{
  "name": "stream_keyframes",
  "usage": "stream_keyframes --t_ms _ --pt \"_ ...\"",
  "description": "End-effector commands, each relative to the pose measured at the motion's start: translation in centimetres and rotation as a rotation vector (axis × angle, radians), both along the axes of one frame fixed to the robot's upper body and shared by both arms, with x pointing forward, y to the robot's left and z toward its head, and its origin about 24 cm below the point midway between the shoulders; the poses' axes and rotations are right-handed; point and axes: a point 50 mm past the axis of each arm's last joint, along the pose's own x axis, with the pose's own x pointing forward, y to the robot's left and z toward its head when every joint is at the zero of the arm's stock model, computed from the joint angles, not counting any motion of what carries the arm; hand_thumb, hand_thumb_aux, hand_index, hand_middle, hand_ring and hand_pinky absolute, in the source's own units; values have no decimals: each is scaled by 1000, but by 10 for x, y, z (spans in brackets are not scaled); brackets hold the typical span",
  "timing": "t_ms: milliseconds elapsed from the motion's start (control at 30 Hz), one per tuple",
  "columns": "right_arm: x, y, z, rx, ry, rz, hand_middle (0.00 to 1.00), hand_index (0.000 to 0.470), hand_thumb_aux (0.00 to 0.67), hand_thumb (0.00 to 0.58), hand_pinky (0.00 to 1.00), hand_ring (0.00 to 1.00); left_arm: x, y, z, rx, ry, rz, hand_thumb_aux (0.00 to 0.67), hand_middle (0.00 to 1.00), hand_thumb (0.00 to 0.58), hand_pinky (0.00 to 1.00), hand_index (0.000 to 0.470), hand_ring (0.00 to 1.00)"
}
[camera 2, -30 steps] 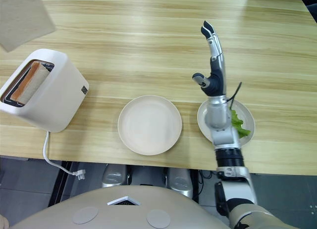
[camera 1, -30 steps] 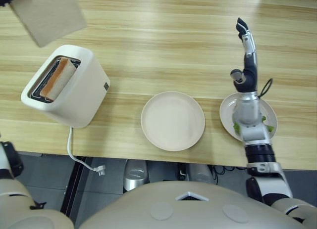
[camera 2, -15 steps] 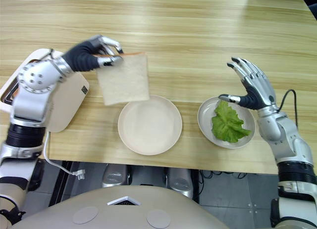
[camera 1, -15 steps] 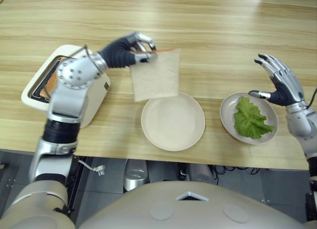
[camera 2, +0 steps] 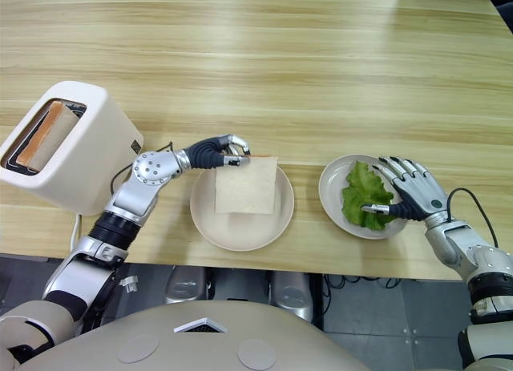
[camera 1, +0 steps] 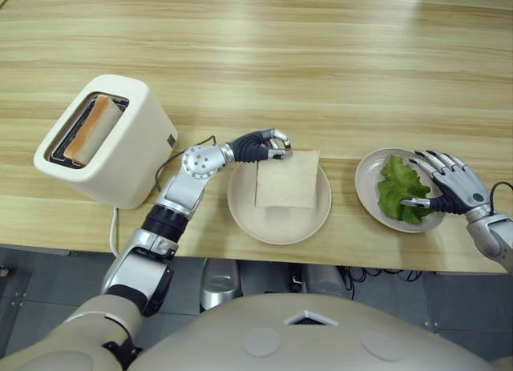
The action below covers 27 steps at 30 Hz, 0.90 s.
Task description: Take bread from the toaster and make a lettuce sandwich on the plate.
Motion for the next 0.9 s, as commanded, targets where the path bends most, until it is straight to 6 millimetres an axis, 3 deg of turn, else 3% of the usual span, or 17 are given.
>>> stream_keyframes --t_ms 33,200,233,267,300,333,367,400,467,500,533,700,900 --pt "-3 -4 -5 -49 10 14 0 0 0 0 0 0 -3 0 -22 63 44 -20 670 1000 580 1000 460 1000" --pt "0 -3 -8 -86 6 37 0 0 0 0 0 0 -1 5 -36 113 66 -18 670 1000 580 1000 460 1000" --pt "0 -2 -9 -94 4 45 0 0 0 0 0 0 0 6 -37 120 66 -15 670 937 580 937 460 937" --pt "0 -1 -10 -99 3 51 0 0 0 0 0 0 2 7 -38 130 58 -9 670 937 580 937 460 937" --pt "0 -1 -10 -100 3 54 0 225 328 429 0 0 3 9 -39 146 44 -7 439 0 511 0 301 0" --pt "0 0 -11 -100 2 57 0 258 376 468 0 0 4 11 -38 165 19 -2 81 0 132 0 56 0" --pt "1 1 -11 -100 0 60 0 258 376 468 0 0 6 13 -37 183 -9 4 81 0 132 0 56 0" --pt "1 2 -11 -99 -2 62 0 348 507 546 0 0 8 15 -35 196 -37 11 0 0 0 0 0 0" --pt "2 3 -11 -96 -7 64 0 395 575 568 0 0 14 20 -27 214 -107 35 0 0 0 0 0 0" --pt "2 3 -10 -94 -10 66 0 395 575 568 0 0 18 23 -21 222 -149 49 0 0 0 0 0 0" --pt "3 3 -10 -91 -15 67 0 460 670 580 0 0 21 27 -13 223 -197 63 0 0 0 0 0 0" --pt "5 5 -3 -69 -51 74 0 460 670 580 0 0 29 46 31 203 -396 126 0 0 0 0 0 0" --pt "15 20 17 -33 -137 140 0 460 670 580 0 0 17 68 83 182 -559 182 0 0 0 0 0 0"
